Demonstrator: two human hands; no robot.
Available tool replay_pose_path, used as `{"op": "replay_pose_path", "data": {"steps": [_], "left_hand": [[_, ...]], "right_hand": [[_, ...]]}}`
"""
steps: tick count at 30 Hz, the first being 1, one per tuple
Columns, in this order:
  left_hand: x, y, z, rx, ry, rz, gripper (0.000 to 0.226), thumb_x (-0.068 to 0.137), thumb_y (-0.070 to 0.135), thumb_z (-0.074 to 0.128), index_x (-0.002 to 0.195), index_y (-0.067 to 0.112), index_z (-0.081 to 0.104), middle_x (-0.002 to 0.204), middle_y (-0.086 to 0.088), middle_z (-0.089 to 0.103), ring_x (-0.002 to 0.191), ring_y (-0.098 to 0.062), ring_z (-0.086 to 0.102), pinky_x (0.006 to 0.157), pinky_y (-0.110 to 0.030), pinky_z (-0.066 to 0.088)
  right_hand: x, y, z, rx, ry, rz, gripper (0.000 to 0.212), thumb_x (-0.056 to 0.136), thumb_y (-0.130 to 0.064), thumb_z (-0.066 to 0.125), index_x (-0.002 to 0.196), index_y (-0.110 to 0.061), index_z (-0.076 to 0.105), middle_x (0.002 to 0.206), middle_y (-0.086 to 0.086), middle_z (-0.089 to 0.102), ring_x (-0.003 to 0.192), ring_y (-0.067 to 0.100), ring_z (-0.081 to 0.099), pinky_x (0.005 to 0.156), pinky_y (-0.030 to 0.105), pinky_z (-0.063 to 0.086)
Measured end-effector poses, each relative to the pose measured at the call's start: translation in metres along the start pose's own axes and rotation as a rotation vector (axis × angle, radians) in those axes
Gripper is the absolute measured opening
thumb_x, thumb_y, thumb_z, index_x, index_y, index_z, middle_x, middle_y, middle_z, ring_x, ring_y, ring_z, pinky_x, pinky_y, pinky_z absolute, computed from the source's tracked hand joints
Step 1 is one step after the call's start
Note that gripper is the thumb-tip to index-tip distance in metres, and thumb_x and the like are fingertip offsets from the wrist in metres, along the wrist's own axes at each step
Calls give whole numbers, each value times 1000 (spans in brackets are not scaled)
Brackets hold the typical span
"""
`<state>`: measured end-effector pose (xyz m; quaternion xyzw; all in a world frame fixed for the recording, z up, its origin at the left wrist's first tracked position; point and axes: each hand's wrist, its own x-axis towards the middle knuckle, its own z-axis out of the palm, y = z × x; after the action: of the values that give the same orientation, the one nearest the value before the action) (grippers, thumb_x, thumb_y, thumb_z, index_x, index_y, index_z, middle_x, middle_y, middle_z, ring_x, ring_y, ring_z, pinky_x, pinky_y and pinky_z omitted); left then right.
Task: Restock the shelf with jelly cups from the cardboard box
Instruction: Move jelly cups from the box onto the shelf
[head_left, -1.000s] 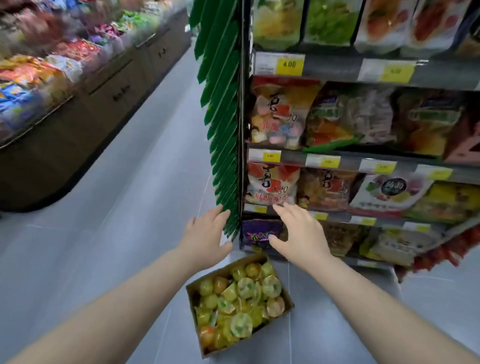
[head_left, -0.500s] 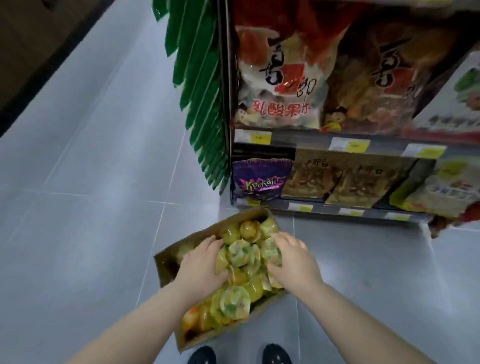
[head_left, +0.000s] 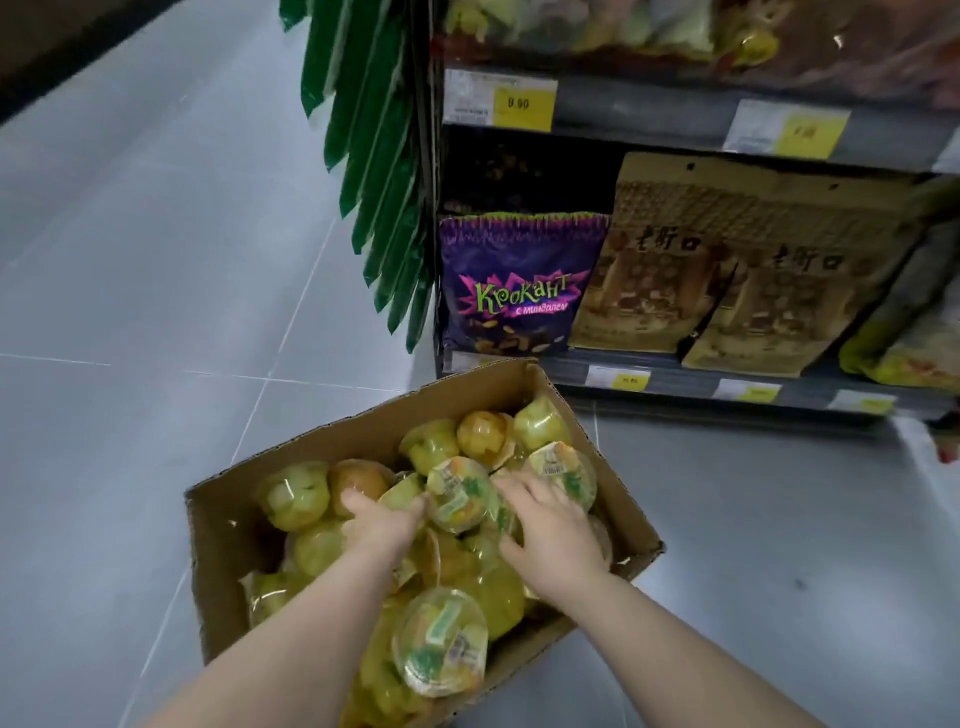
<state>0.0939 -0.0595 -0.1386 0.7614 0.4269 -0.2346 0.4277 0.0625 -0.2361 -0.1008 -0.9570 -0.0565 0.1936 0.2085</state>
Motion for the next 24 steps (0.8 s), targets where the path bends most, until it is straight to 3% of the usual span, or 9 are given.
{"op": "replay_pose_path", "data": {"steps": [7,13,16,20,24], "left_hand": [[11,-17,23,-189,149,-27,93,83,41,71,144,6,11,136,-27,41,120,-45,46,98,-50,42],[15,-27,0,-194,128,8,96,74,40,80,141,-1,27,137,-22,45,120,-40,49,97,-46,42],[12,-30,-20,-315,-44,-41,96,67,48,82,141,4,38,126,-13,56,98,-27,62,80,-38,51],[4,-28,-52,-803,-398,-172,71,73,33,78,134,11,47,120,-9,60,95,-18,59,65,-25,50],[-4,-29,-80,-1032,-598,-73,70,67,37,74,127,8,53,101,-11,63,75,-17,62,53,-22,54]], "right_hand": [[-25,31,-3,-75,18,47,64,91,-18,51,149,-29,26,154,-7,26,140,16,23,113,29,20],[-9,35,-2,-104,-8,42,60,93,-19,51,148,-24,29,152,-3,31,138,17,26,112,29,22],[4,21,2,-47,-17,22,59,94,-23,52,149,-22,30,150,-2,34,139,17,27,114,32,24],[33,1,16,-34,-35,-11,62,93,-28,56,149,-25,28,149,-1,35,137,20,29,113,36,27],[62,-14,35,-149,-8,-2,62,94,-48,49,147,-24,27,147,2,38,135,24,32,110,37,26]]}}
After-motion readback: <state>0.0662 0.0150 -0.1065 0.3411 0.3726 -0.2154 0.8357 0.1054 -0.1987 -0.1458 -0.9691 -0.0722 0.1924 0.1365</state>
